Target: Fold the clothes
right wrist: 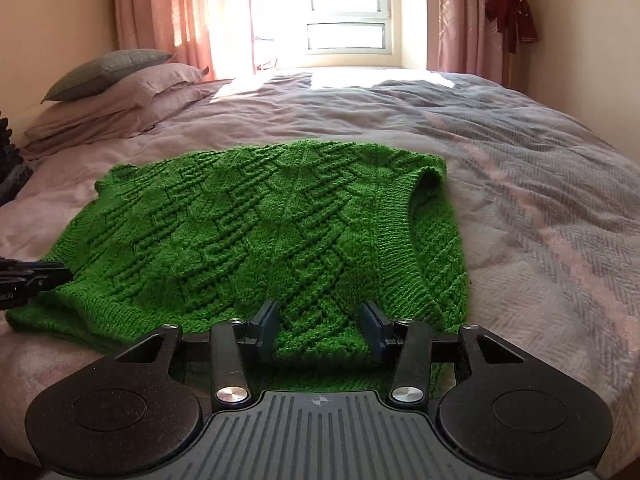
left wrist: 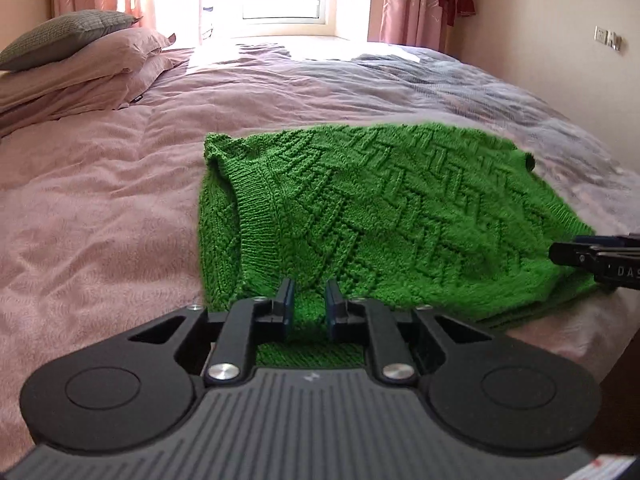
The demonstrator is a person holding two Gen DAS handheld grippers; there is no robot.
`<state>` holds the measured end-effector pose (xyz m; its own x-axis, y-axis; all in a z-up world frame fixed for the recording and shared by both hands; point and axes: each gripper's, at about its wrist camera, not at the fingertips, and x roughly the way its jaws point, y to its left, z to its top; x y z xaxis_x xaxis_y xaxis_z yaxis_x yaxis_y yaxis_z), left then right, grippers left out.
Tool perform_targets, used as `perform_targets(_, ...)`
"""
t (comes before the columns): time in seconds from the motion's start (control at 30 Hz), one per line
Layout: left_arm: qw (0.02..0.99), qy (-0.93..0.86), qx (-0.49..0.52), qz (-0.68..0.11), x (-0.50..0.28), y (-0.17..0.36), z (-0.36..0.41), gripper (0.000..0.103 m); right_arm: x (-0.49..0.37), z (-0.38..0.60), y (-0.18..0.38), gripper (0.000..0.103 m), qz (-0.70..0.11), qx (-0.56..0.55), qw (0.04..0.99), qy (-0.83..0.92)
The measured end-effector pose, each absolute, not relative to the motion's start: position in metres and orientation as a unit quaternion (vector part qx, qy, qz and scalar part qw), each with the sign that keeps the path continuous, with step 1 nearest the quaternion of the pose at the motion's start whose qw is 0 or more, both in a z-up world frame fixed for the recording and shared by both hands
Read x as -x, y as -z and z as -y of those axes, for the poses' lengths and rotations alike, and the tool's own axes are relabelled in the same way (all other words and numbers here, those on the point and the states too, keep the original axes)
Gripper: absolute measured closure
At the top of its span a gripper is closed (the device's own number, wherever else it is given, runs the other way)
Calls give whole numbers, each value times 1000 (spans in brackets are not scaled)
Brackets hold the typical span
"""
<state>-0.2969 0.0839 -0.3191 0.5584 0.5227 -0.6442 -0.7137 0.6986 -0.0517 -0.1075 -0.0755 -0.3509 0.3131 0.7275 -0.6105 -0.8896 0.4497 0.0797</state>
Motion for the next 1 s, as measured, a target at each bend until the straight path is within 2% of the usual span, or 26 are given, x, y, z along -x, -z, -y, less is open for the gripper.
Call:
perform_targets(0.1,861,-369,175,-304,310,297,-68,78,124,102,324,60,-289,99,804,-510)
perform_targets(0.23,847,-391,187,-308,331,279,-36,71,146,133,308,54,-318,77,796,-510)
perform_targets(0.6,844,-391,177,-322,375,254,35,63,199,198,285,51,-323,47,799,-505)
perform_targets(0.8,849,-391,163,-316,380,242,48,58,214,205,272,49,-311,47,797,-515)
perform_targets(1.0,848,-389,161,-320,378,239,46,57,216,200,268,48,-312,53,794,-520)
